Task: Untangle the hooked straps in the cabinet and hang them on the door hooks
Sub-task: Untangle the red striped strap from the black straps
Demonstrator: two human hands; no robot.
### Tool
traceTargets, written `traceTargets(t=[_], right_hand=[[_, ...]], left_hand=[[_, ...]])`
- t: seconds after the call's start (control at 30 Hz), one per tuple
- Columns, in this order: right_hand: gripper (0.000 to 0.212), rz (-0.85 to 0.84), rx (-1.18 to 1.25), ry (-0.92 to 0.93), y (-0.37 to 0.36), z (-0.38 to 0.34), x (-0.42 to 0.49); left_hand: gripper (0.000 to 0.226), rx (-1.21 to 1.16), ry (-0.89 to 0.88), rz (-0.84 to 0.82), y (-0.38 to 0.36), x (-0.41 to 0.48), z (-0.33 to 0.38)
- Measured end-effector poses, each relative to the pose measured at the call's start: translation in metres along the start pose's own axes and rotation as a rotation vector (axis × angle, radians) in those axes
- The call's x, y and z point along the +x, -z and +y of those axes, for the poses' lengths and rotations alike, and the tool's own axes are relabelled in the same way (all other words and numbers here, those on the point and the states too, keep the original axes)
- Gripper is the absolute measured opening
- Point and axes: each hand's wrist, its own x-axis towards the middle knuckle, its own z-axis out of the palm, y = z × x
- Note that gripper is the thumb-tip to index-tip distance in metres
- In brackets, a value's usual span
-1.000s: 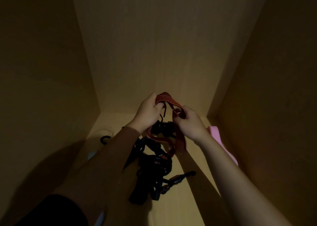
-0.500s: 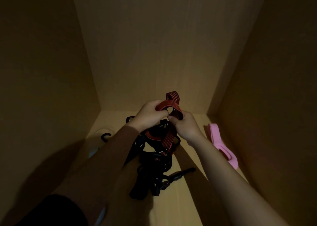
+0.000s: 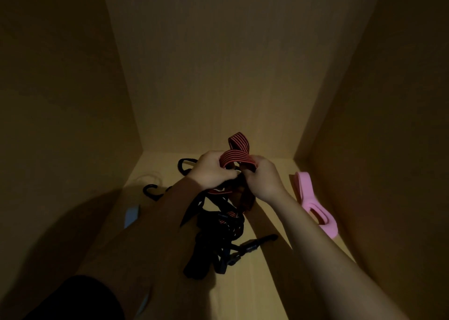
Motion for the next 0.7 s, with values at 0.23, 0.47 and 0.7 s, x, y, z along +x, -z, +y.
traceTargets(t=[0.23, 0.47, 0.7], right_hand=[[0.015, -0.023, -0.032, -0.058, 0.005, 0.000, -0.003], [0.031, -0.160, -0.063, -0.054, 0.008, -0.011, -0.005], [0.016, -0.026, 0.077, -0.013, 0.023, -0.038, -0.003]], left_hand=[[0.021, -0.066, 0.072, 0.051, 0.003, -0.004, 0.004], [0.011, -0.105, 0.046, 0.049, 0.013, -0.002, 0.028], [0.006, -0.065, -0.021, 0.188, 0.024, 0.003, 0.067]])
